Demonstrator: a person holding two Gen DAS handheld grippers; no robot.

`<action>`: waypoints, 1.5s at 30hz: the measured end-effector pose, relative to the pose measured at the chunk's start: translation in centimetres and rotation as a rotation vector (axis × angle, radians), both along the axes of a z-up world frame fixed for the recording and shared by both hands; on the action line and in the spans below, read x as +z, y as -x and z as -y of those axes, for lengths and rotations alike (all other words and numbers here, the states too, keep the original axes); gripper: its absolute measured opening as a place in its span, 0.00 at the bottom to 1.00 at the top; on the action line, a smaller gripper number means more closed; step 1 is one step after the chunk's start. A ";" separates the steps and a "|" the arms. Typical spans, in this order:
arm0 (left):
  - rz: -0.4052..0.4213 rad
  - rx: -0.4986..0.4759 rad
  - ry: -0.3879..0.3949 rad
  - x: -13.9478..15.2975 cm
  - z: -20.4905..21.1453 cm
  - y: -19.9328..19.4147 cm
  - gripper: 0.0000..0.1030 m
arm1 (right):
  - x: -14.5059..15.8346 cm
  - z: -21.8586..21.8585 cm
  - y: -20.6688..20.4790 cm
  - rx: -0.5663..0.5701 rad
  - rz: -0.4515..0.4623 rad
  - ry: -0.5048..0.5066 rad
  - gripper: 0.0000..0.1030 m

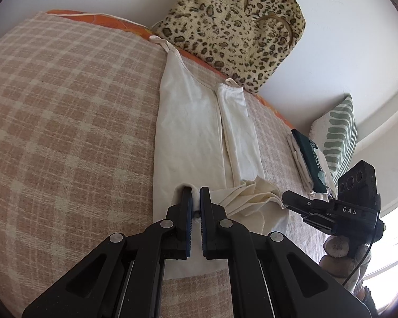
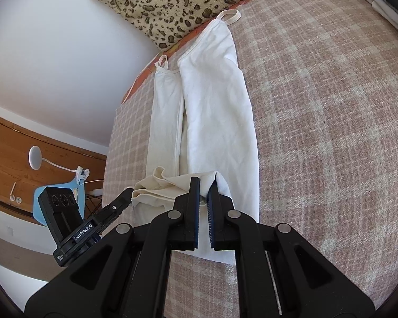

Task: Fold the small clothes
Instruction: 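Lift the hem end with both grippers and fold it toward the straps, then open both grippers and release the folded hem on the strip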

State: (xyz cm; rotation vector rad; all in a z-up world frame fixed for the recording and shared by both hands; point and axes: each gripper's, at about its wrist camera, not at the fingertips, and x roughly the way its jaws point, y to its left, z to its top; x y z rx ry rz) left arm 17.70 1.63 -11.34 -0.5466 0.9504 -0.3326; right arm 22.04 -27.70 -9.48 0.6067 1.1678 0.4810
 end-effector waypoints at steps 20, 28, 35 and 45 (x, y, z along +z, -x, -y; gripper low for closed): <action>0.135 0.062 -0.069 2.8 -1.5 0.9 0.32 | 1.2 1.9 -0.2 -0.014 0.043 0.001 0.35; 0.183 -0.060 -0.204 2.6 1.9 1.9 0.32 | 3.0 -1.9 1.6 0.104 0.185 0.300 0.35; 0.157 -0.118 -0.244 1.4 4.1 1.0 0.32 | 1.9 -4.3 1.3 0.154 0.185 0.291 0.35; 0.055 -0.058 -0.359 -1.6 2.6 0.2 0.32 | 0.0 -10.2 1.3 0.320 0.277 0.430 0.35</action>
